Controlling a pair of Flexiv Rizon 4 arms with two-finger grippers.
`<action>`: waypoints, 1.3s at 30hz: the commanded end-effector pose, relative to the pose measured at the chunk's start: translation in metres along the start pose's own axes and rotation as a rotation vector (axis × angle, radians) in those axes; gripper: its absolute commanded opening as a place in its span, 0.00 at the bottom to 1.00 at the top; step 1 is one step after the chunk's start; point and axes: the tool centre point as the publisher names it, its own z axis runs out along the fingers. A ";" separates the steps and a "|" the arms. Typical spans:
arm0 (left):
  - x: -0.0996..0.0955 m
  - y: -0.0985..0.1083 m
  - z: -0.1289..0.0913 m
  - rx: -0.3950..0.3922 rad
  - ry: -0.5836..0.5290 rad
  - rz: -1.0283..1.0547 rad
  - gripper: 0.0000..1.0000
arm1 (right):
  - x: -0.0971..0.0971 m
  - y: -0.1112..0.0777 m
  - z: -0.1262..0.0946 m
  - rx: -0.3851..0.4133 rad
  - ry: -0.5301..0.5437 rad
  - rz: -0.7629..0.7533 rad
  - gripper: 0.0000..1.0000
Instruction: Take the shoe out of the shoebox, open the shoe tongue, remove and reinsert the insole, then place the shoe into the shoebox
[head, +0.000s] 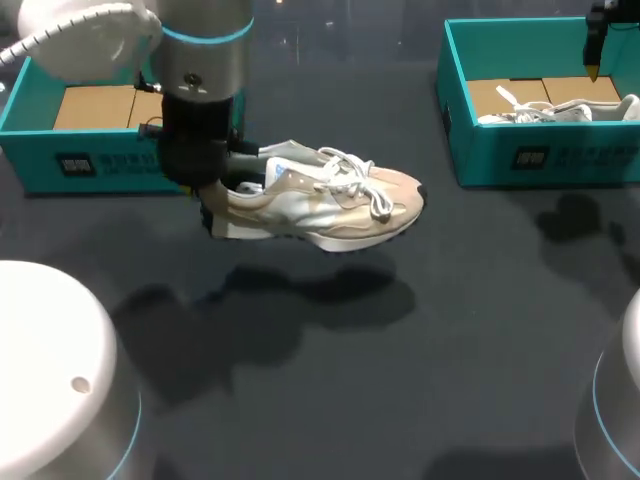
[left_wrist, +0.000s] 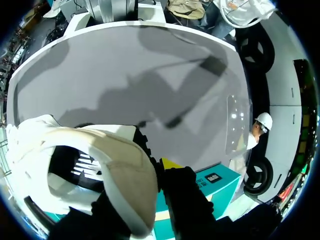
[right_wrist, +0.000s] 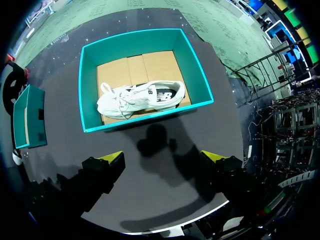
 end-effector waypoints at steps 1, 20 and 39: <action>-0.006 -0.005 0.018 -0.076 -0.008 0.009 0.00 | 0.000 0.000 0.000 0.000 0.000 0.000 1.00; -0.054 -0.017 0.091 -0.019 -0.008 0.025 0.00 | 0.000 0.000 0.000 0.000 0.000 0.000 1.00; -0.101 -0.024 0.136 0.018 0.022 0.041 0.00 | 0.000 0.000 0.000 0.000 0.000 0.000 1.00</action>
